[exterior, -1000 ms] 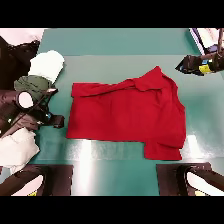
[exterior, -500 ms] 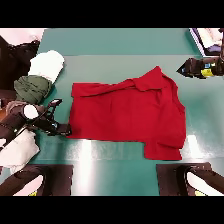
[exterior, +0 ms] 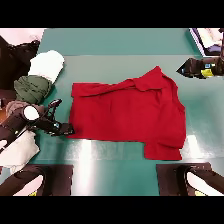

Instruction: Fold the shirts.

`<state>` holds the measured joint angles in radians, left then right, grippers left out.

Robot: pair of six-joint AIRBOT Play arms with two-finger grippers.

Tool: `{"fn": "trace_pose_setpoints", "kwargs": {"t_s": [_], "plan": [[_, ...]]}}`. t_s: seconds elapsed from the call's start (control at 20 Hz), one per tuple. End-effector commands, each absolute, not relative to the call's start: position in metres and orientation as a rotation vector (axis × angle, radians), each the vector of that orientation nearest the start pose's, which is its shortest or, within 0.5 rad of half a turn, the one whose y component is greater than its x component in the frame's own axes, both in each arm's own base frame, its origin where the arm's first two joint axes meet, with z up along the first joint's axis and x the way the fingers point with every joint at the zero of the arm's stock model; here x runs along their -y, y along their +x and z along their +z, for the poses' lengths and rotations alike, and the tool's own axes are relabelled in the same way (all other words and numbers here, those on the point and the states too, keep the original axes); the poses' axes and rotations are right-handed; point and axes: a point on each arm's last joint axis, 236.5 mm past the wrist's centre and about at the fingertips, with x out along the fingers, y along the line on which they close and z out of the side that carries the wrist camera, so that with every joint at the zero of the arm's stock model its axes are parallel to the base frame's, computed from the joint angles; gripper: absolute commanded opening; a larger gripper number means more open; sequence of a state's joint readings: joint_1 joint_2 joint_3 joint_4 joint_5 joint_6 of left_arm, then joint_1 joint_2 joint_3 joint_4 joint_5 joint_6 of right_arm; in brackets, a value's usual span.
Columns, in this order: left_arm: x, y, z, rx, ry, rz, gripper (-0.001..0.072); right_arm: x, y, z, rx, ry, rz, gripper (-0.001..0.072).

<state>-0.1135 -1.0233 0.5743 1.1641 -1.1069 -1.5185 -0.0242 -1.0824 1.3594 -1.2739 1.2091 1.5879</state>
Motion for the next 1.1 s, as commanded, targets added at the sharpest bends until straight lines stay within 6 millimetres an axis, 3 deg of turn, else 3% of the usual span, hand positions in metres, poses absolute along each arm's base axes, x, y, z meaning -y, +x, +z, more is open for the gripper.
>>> {"fn": "trace_pose_setpoints", "kwargs": {"t_s": [0.0, 0.05, 0.1, 0.25, 0.4, 0.55, 0.6, 0.7, 0.85, 1.05], "plan": [[0.112, 0.214, -0.082, -1.56, -0.314, -0.279, 0.018, -0.055, 0.389, 0.166, -0.935, 0.253, 0.179, 0.0403], [0.114, 0.216, -0.081, -1.551, -0.319, -0.285, 0.0031, -0.055, 0.386, 0.165, -0.945, 0.25, 0.178, 0.0347], [0.114, 0.219, -0.078, -1.546, -0.317, -0.289, 0.0025, -0.052, 0.382, 0.163, -0.964, 0.237, 0.178, 0.0306], [0.117, 0.235, -0.054, -1.489, -0.279, -0.336, 0.0024, -0.037, 0.346, 0.139, -1.13, 0.199, 0.184, 0.0306], [0.121, 0.253, -0.017, -1.404, -0.232, -0.396, 0.0025, -0.005, 0.291, 0.082, -1.323, 0.284, 0.103, 0.0306], [0.123, 0.259, -0.001, -1.38, -0.197, -0.434, 0.0024, 0.029, 0.248, 0.024, -1.396, 0.436, -0.038, 0.0309], [0.124, 0.257, -0.001, -1.387, -0.195, -0.44, 0.0024, 0.033, 0.235, 0.008, -1.424, 0.493, -0.069, 0.0341], [0.124, 0.259, 0.0, -1.38, -0.197, -0.439, 0.0024, 0.036, 0.212, -0.021, -1.505, 0.577, -0.108, 0.05], [0.123, 0.266, 0.001, -1.35, -0.199, -0.43, 0.0025, 0.036, 0.197, -0.048, -1.585, 0.62, -0.104, 0.0499], [0.123, 0.272, 0.002, -1.324, -0.201, -0.422, 0.0025, 0.037, 0.197, -0.064, -1.619, 0.639, -0.11, 0.0499]]}}
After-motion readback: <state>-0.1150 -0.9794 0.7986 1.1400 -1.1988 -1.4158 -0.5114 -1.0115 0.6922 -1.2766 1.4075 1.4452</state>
